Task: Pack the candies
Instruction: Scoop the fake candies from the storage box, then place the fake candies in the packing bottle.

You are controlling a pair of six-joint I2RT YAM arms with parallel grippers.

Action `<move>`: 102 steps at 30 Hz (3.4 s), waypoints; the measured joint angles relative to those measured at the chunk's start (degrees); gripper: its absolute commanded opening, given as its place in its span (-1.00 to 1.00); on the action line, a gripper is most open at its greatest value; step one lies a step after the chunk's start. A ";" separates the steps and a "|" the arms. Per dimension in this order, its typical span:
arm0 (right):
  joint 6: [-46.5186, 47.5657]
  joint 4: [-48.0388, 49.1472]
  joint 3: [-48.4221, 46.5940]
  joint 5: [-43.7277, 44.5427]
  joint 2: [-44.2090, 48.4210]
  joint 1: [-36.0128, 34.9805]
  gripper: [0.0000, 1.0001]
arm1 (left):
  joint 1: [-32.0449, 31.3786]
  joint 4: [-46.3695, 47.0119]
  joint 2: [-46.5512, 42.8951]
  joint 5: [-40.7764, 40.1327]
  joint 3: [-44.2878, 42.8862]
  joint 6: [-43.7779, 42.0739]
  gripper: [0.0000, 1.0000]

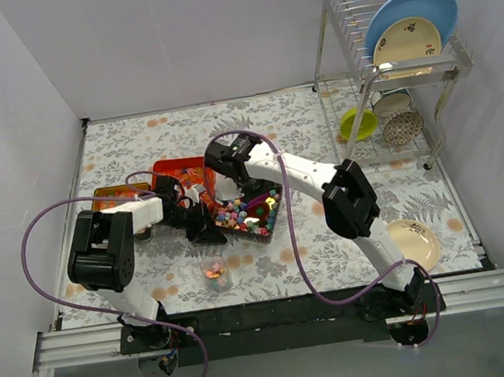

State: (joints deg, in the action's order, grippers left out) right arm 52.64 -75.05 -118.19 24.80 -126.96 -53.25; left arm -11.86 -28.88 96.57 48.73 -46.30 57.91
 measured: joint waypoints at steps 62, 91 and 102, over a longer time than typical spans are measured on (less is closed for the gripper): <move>3.23 38.71 34.80 -46.29 16.20 10.14 -0.97 | 12.02 -25.97 3.28 7.76 -23.71 -19.23 -0.74; -1.64 47.84 50.69 -68.17 34.38 23.87 -0.97 | 23.32 -38.40 3.30 10.64 -33.35 -31.06 -0.67; 4.72 33.00 41.59 -69.99 40.11 21.18 -0.97 | 23.76 -32.22 -1.03 -2.01 -29.92 -27.34 -0.48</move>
State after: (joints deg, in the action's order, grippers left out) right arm 57.36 -42.04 -76.60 -45.19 -86.85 -32.08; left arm 11.90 -61.10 95.55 46.72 -76.23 30.57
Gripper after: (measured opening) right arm 0.352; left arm 0.229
